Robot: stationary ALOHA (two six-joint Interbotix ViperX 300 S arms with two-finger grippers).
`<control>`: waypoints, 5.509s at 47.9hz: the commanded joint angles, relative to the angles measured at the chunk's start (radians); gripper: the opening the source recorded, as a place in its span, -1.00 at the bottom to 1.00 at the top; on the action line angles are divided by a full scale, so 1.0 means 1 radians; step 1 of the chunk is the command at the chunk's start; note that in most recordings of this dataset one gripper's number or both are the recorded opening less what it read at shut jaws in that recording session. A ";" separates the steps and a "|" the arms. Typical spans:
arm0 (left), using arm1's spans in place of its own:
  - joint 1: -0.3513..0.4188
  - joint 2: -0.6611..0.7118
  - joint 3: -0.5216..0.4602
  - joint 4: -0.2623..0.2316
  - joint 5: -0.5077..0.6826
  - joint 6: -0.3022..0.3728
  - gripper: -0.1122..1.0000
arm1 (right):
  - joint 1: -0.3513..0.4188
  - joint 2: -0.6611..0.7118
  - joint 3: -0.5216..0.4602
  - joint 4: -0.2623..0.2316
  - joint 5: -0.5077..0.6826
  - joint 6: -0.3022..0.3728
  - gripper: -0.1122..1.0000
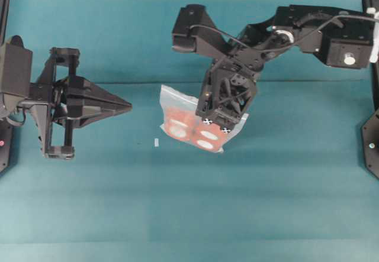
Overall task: Hand over the clear zip bag and make it stand upright.
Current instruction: 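Lift the bag with the right gripper and swing it upright toward center, then hold the bag hanging vertically while the left gripper opens, then reach the left gripper to the bag's bottom edge and close on it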
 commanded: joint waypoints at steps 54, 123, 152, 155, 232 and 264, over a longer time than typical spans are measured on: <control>0.054 -0.008 -0.014 0.002 0.014 -0.066 -0.81 | 0.018 0.063 -0.118 -0.017 0.129 -0.313 -0.78; 0.081 -0.098 0.103 0.002 0.023 -0.235 -0.05 | 0.058 0.067 -0.115 -0.029 0.137 -0.351 -0.78; -0.012 0.268 0.155 0.008 -0.196 -0.176 0.92 | 0.058 0.066 -0.114 -0.029 0.129 -0.354 -0.78; -0.012 0.339 0.143 0.006 -0.210 -0.175 0.92 | 0.058 0.067 -0.114 -0.029 0.127 -0.354 -0.78; 0.031 0.775 -0.144 0.006 -0.360 -0.092 0.83 | 0.060 0.063 -0.103 -0.029 0.123 -0.353 -0.78; 0.040 0.778 -0.146 0.008 -0.356 -0.084 -0.37 | 0.058 0.052 -0.080 -0.029 0.080 -0.353 -0.78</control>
